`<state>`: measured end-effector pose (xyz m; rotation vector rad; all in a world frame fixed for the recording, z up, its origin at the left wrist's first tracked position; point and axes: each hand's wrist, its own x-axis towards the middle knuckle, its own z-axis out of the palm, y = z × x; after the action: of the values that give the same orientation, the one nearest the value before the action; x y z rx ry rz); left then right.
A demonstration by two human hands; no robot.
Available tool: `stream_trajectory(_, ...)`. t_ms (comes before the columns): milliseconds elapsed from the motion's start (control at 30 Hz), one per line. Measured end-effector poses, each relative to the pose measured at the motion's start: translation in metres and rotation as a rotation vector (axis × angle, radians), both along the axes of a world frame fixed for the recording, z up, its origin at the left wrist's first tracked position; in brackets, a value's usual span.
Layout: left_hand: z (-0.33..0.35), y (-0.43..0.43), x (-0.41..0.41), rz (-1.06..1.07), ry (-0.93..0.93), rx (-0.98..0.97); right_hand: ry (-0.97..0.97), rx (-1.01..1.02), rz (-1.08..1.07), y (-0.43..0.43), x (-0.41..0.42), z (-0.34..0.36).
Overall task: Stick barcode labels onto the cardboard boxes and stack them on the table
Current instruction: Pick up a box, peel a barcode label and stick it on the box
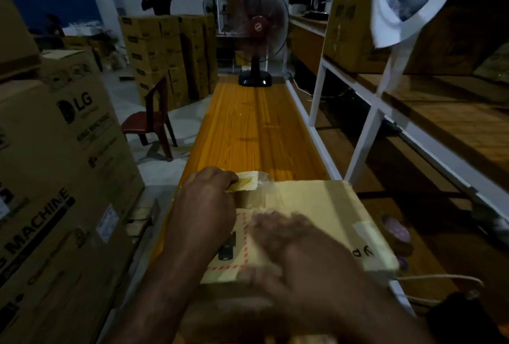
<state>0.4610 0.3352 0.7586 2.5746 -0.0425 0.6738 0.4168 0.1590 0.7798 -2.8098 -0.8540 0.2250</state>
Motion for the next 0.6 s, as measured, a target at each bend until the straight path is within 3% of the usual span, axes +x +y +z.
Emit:
stream_trajectory(67, -0.001, 0.002, 0.001, -0.008, -0.001, -0.008, -0.032, -0.011, -0.171, -0.021, 0.024, 0.003)
stream_trajectory(133, -0.001, 0.002, 0.003, -0.018, 0.010, 0.004, -0.074, -0.055, -0.210, -0.018, 0.032, 0.002)
stream_trajectory(200, -0.002, 0.001, 0.005, -0.023, 0.013, 0.005, -0.014, -0.058, -0.131, 0.009, 0.018, -0.004)
stream_trajectory(300, -0.002, 0.001, 0.004, -0.030, -0.066, -0.053, -0.219, -0.017, 0.078, 0.032, -0.010, -0.013)
stream_trajectory(367, 0.000, 0.003, 0.002, -0.031, -0.183, -0.132, -0.180, 0.069, 0.111, 0.018, -0.005, -0.010)
stream_trajectory(433, 0.004, 0.006, 0.000, -0.004, -0.318, -0.220, 0.056, 0.063, -0.031, -0.009, 0.007, -0.002)
stream_trajectory(533, 0.007, 0.008, 0.000, 0.047, -0.393, -0.413, -0.071, 0.006, -0.209, -0.019, 0.032, 0.002)
stream_trajectory(600, 0.005, 0.010, 0.003, 0.069, -0.364, -0.559, -0.057, -0.013, -0.150, 0.005, 0.027, 0.004)
